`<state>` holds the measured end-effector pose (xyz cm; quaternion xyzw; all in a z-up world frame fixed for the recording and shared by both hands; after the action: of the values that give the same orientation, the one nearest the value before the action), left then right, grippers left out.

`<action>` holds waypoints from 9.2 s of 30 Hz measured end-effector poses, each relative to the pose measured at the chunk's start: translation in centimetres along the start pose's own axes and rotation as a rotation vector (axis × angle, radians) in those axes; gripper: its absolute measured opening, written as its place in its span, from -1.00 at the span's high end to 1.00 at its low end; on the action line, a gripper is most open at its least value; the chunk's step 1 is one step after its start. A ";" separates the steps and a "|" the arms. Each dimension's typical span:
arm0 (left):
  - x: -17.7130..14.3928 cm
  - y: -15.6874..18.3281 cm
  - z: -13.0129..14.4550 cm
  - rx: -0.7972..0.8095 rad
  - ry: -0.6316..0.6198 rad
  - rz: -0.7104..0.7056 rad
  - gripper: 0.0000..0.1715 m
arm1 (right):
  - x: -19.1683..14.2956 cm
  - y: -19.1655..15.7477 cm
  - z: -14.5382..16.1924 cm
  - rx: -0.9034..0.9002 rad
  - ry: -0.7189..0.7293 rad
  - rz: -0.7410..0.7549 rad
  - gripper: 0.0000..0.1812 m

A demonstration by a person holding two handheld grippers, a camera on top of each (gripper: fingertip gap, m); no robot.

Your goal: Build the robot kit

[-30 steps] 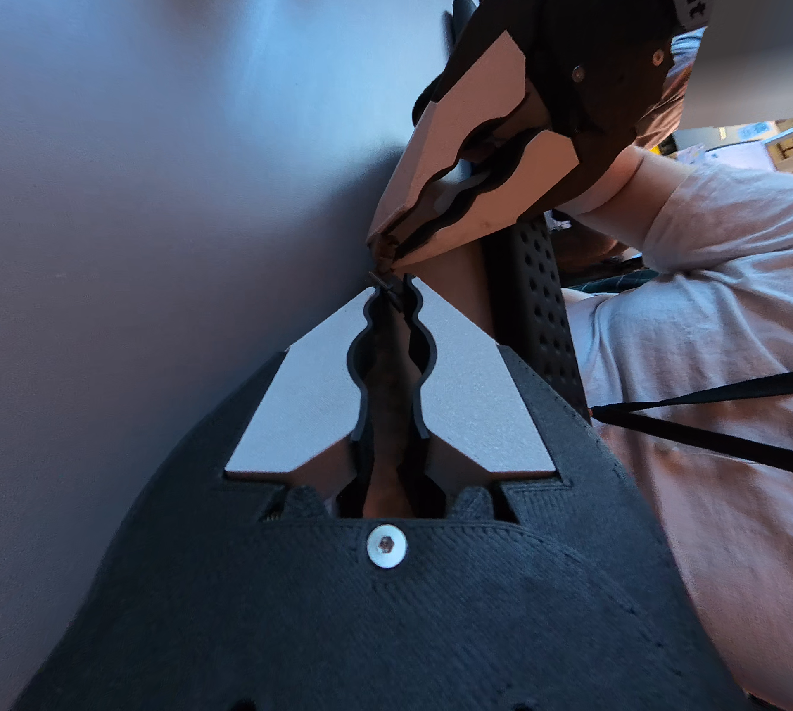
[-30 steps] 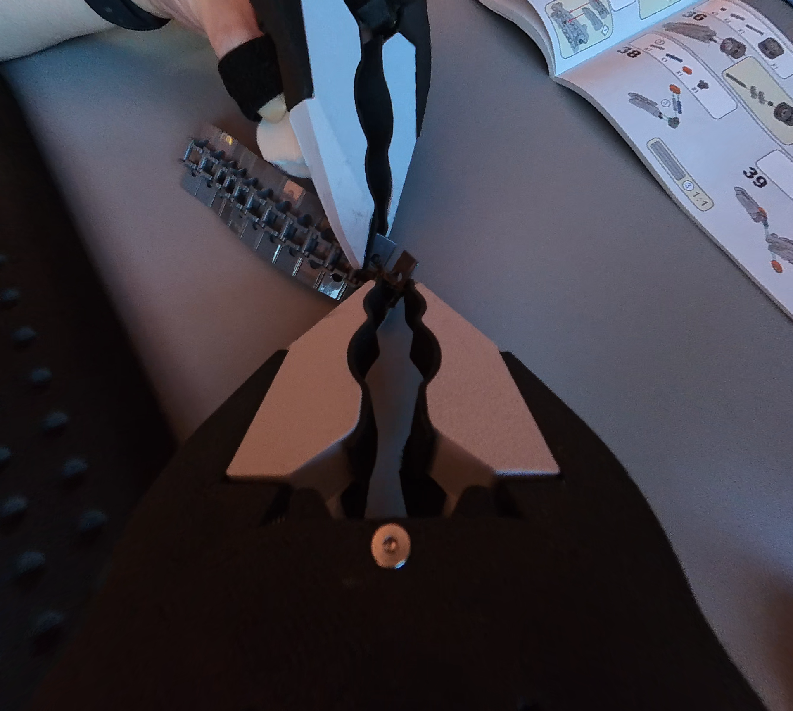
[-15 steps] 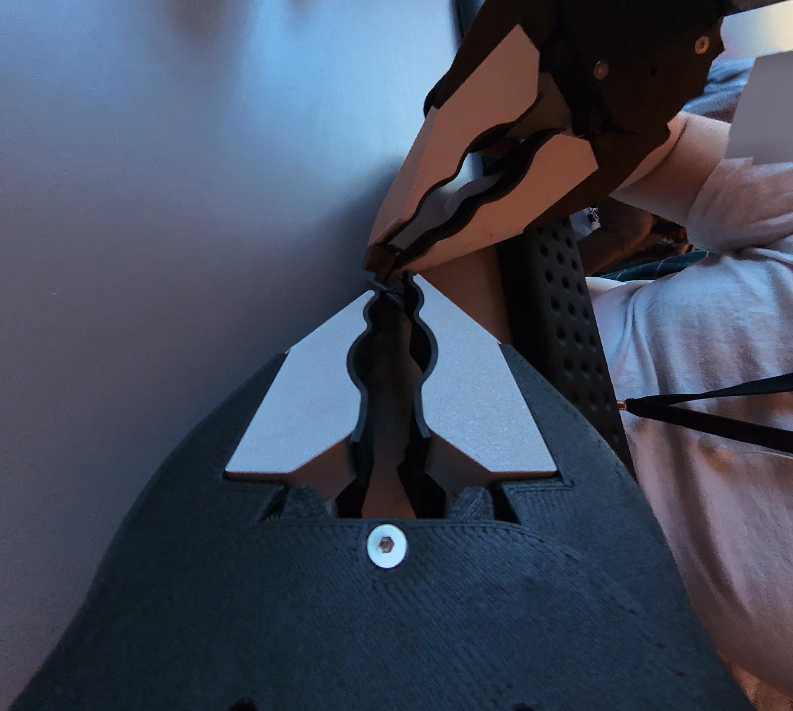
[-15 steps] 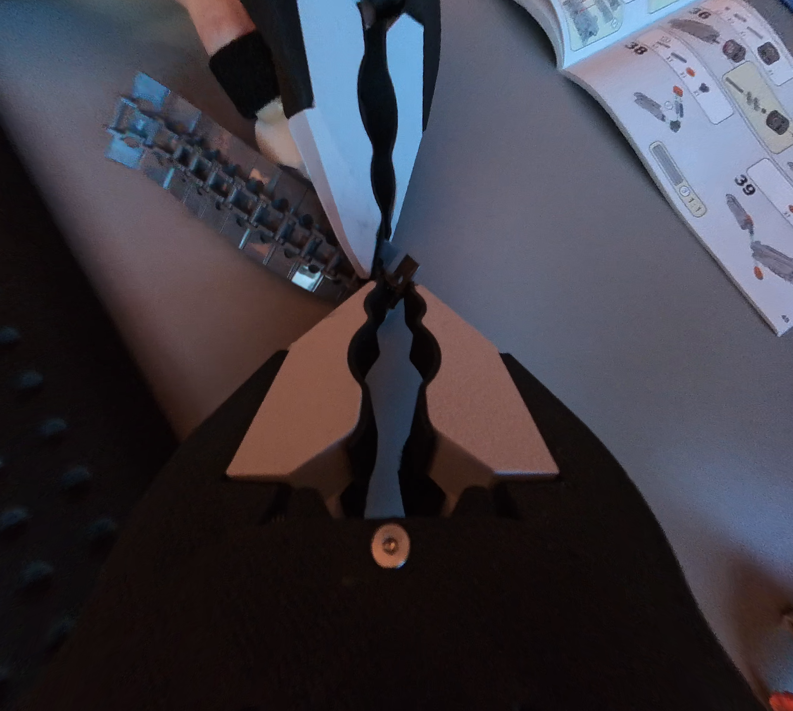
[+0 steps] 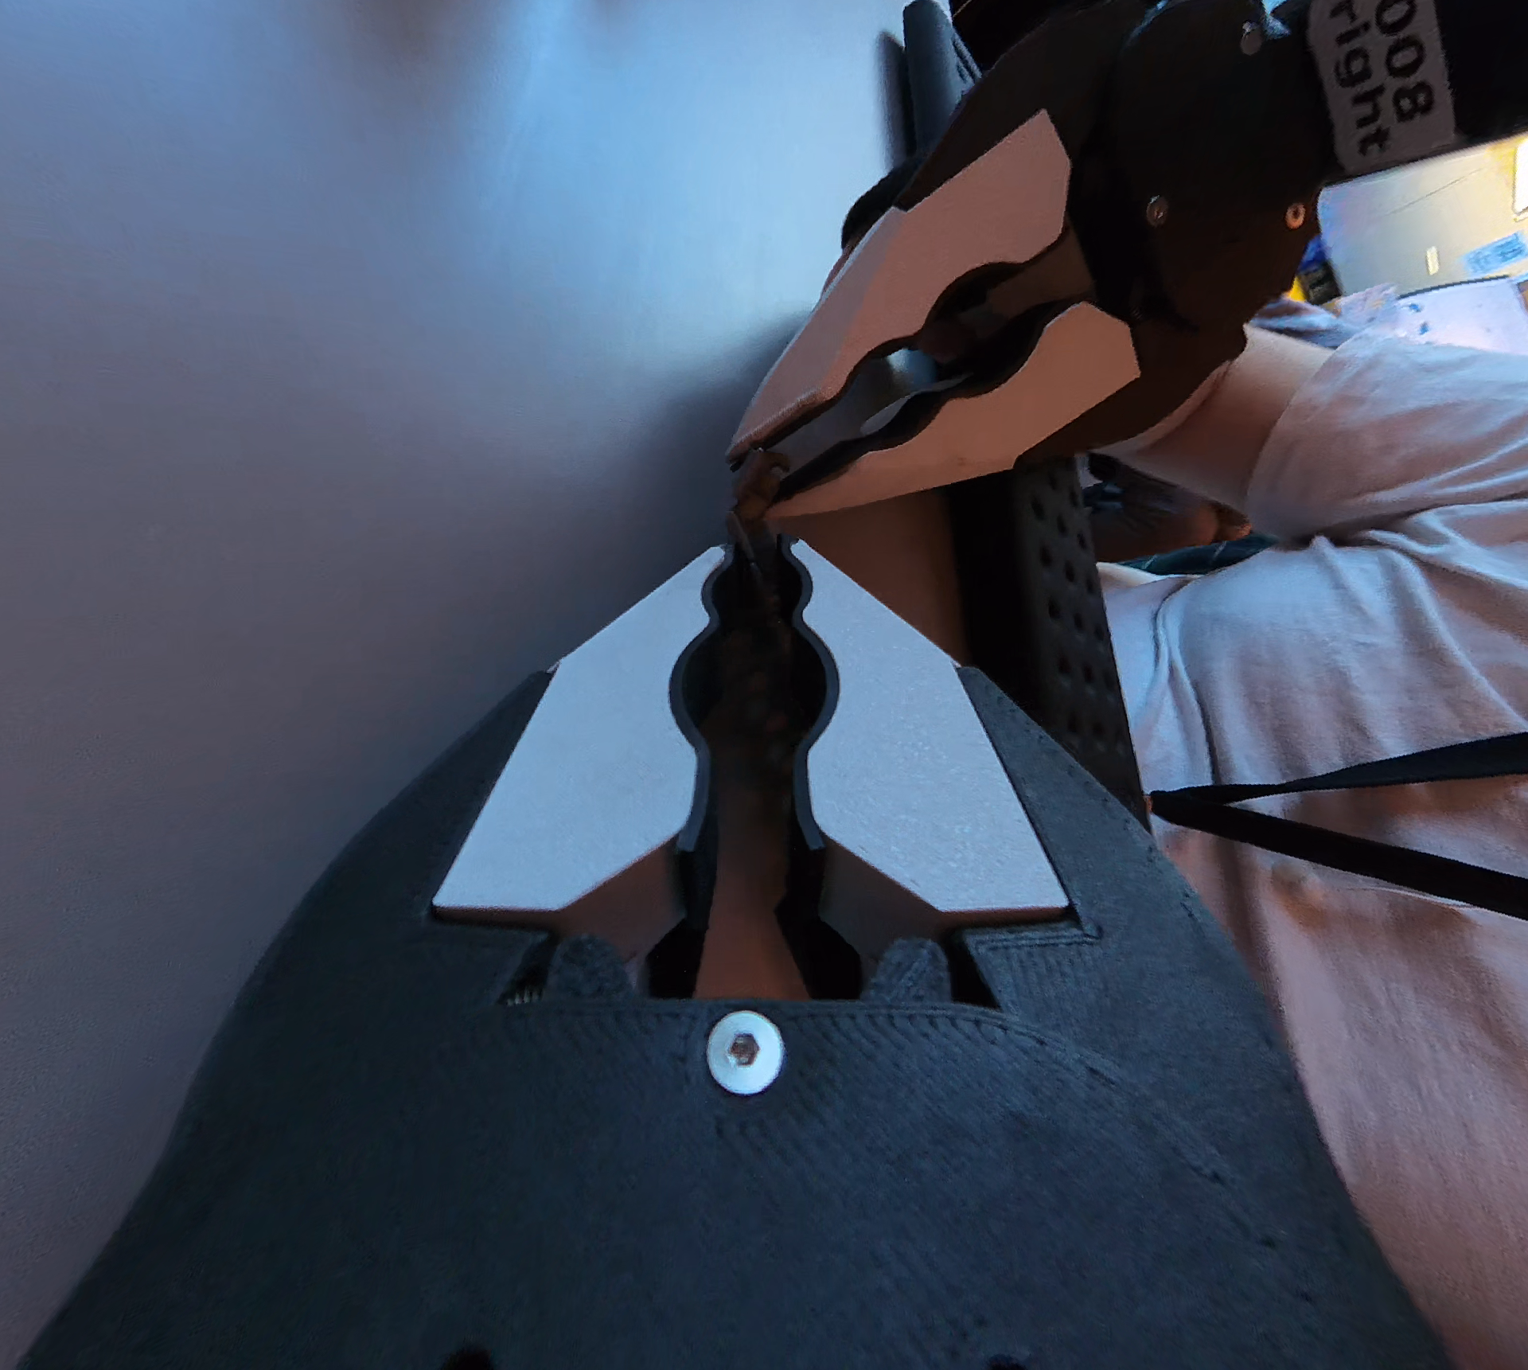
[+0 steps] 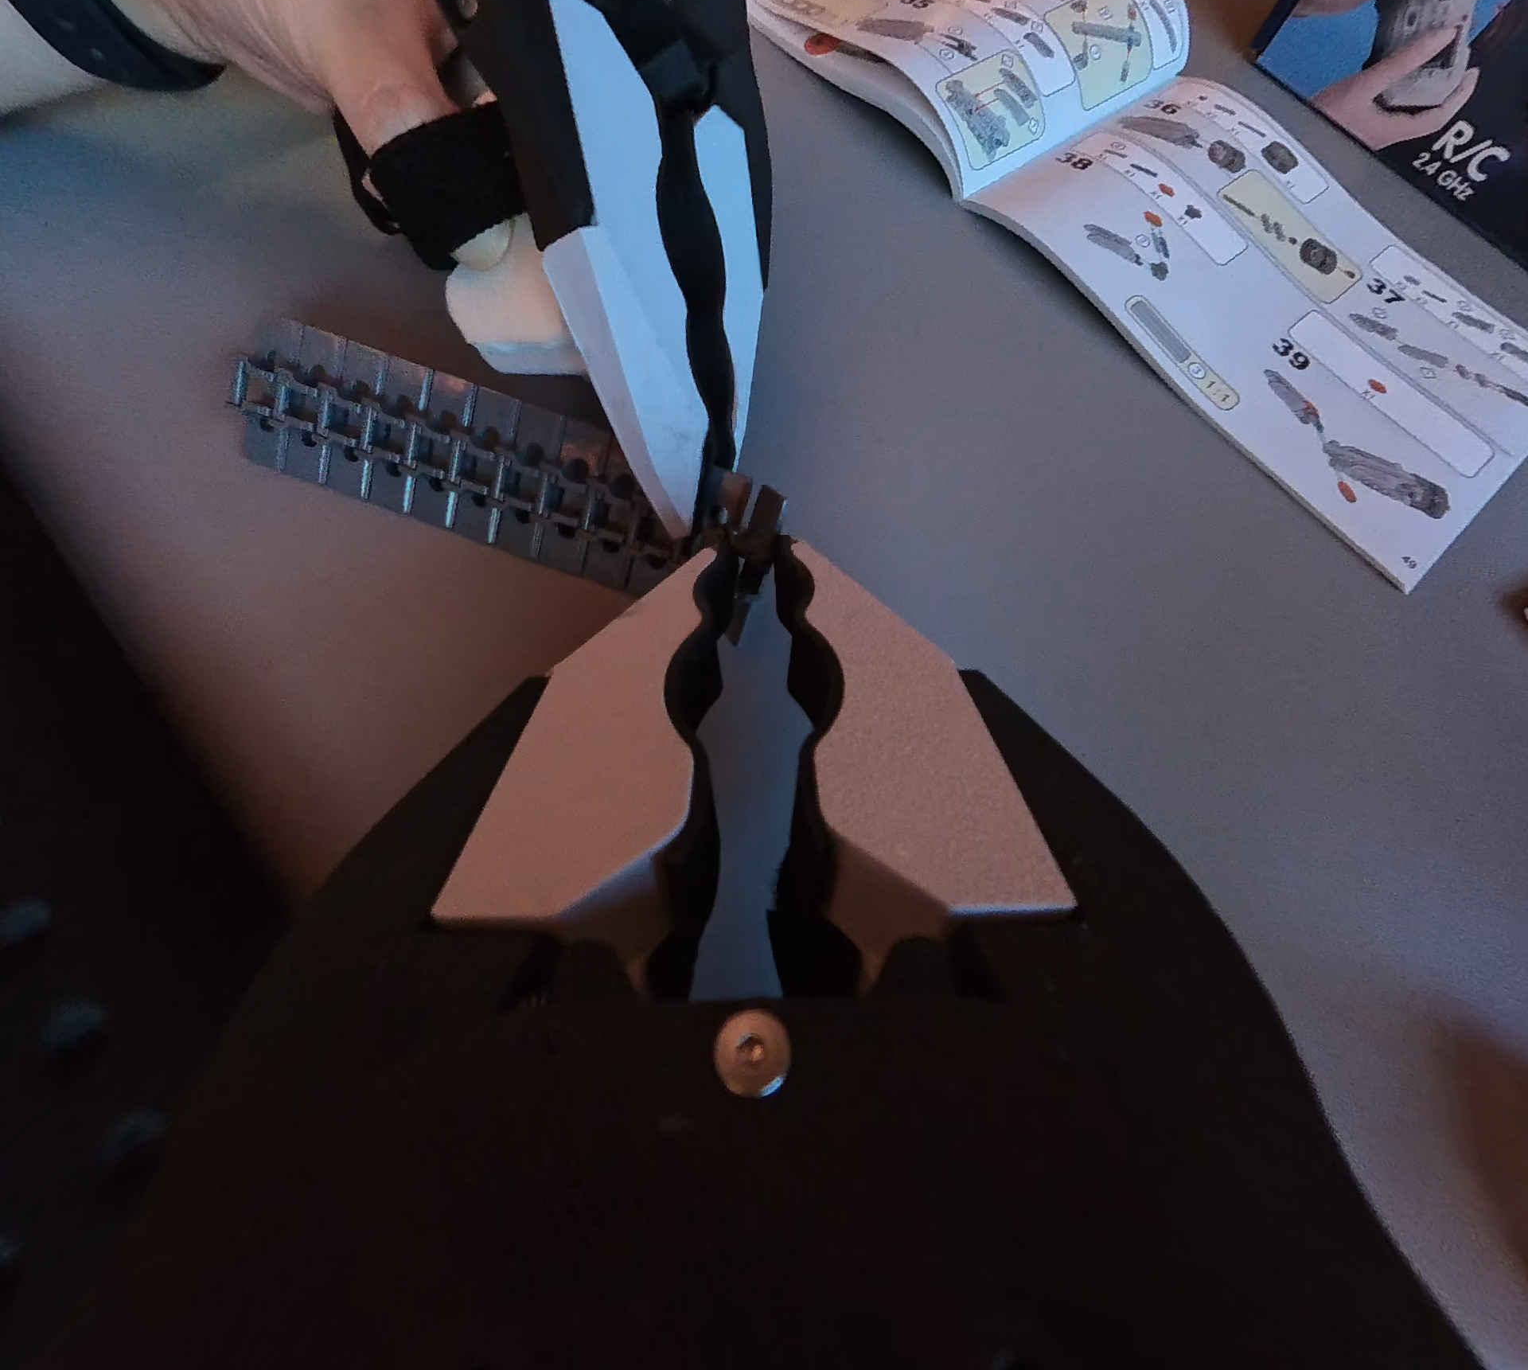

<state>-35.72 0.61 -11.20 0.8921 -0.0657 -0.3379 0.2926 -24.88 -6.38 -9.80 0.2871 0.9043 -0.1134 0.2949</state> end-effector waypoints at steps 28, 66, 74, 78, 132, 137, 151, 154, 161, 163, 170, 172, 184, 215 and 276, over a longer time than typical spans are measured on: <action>0.3 0.6 0.2 0.051 -0.034 0.003 0.88 | -0.9 0.5 0.8 0.125 0.058 -0.194 0.93; 0.9 0.8 0.2 0.015 -0.055 -0.034 0.92 | -0.7 0.7 1.3 0.184 0.061 -0.254 0.93; -0.4 1.6 -0.8 0.089 0.004 -0.058 0.93 | -1.3 1.6 0.7 0.223 0.160 -0.309 0.90; -2.2 3.6 -2.3 0.230 0.134 -0.060 0.93 | -4.3 2.5 -0.6 0.150 0.409 -0.261 0.73; -30.1 15.1 -3.4 0.149 1.041 -0.529 0.70 | 16.5 -13.4 -11.7 -0.819 -0.023 -0.562 0.77; -30.8 15.6 -2.9 0.144 1.049 -0.520 0.70 | 18.2 -13.4 -12.0 -0.773 -0.083 -0.584 0.82; -28.2 14.8 -3.5 0.133 0.887 -0.432 0.71 | 14.3 -11.0 -11.3 -0.554 -0.051 -0.656 1.00; -27.0 13.8 -3.6 0.135 0.778 -0.468 0.71 | 11.8 -8.4 -10.9 -0.464 0.014 -0.600 1.00; -27.4 13.4 -3.5 0.133 0.780 -0.573 0.71 | 13.9 -10.6 -12.1 -0.456 0.006 -0.575 0.77; -27.7 13.7 -3.4 0.136 0.786 -0.577 0.71 | 15.2 -10.9 -11.9 -0.512 -0.071 -0.505 0.75; -27.5 13.2 -3.3 0.123 0.751 -0.563 0.71 | 16.1 -10.2 -11.5 -0.404 -0.155 -0.509 0.89; -27.3 12.8 -3.3 0.113 0.728 -0.554 0.69 | 14.3 -9.5 -12.2 -0.426 -0.055 -0.482 0.89; -17.3 10.0 -5.2 0.374 0.421 -0.391 0.52 | -3.3 0.4 -10.4 -0.129 0.916 -0.570 0.89; -7.9 6.8 -3.5 1.055 0.000 -1.087 0.81 | -1.5 4.2 -8.8 0.241 0.592 -0.568 0.68; -8.0 3.5 -2.5 0.116 0.018 -0.175 0.92 | 0.4 2.8 -6.0 0.136 0.209 -0.745 0.98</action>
<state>-39.90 1.46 -3.19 0.9129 -0.0042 -0.3497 0.2104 -26.29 -1.74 -5.35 -0.0322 0.9621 -0.2425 0.1203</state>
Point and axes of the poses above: each gripper's, where its closed fingertips meet, x out along the fingers, z out of its underside, y = z × x across the jaws, the point moved 8 cm from there along -x, back along the fingers, and after that the axes turned 11 degrees about -z, right-handed, at the moved point
